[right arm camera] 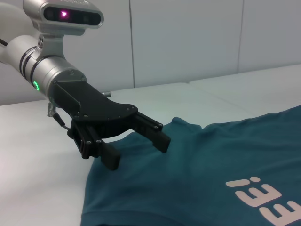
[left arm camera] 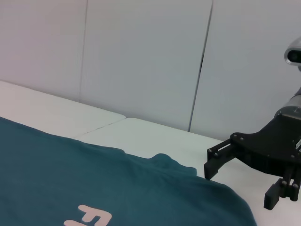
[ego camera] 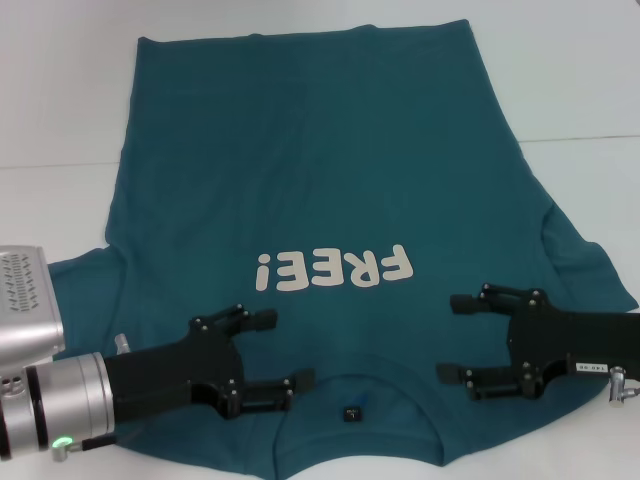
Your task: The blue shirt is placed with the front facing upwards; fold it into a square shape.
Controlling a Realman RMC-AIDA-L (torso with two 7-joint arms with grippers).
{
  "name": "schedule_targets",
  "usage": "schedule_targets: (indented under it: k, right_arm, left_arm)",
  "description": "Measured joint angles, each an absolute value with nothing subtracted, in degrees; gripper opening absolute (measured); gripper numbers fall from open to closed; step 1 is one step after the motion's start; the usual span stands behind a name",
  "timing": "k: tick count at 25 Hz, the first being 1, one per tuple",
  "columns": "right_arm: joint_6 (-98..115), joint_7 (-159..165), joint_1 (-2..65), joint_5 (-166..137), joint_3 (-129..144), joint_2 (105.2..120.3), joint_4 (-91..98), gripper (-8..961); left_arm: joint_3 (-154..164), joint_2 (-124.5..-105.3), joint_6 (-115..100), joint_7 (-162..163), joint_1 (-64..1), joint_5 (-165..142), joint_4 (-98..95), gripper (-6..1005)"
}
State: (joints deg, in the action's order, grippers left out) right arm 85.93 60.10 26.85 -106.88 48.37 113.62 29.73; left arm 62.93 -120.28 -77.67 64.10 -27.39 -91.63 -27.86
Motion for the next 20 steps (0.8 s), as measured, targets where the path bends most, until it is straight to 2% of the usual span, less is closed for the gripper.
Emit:
schedule_targets:
  k: [14, 18, 20]
  right_arm:
    - [85.84, 60.23, 25.85, -106.80, 46.75, 114.67, 29.70, 919]
    - [86.03, 61.40, 25.57, -106.80, 44.32, 114.95, 29.87, 918]
    - [86.34, 62.52, 25.44, -106.79, 43.18, 114.93, 30.20, 918]
  left_arm:
    - [60.04, -120.28, -78.76, 64.96, -26.59, -91.33, -28.78, 934]
    - [51.89, -120.66, -77.93, 73.01, -24.90, -91.31, -32.04, 934]
    - [48.16, -120.11, -76.54, 82.24, -24.35, -91.85, -34.02, 934]
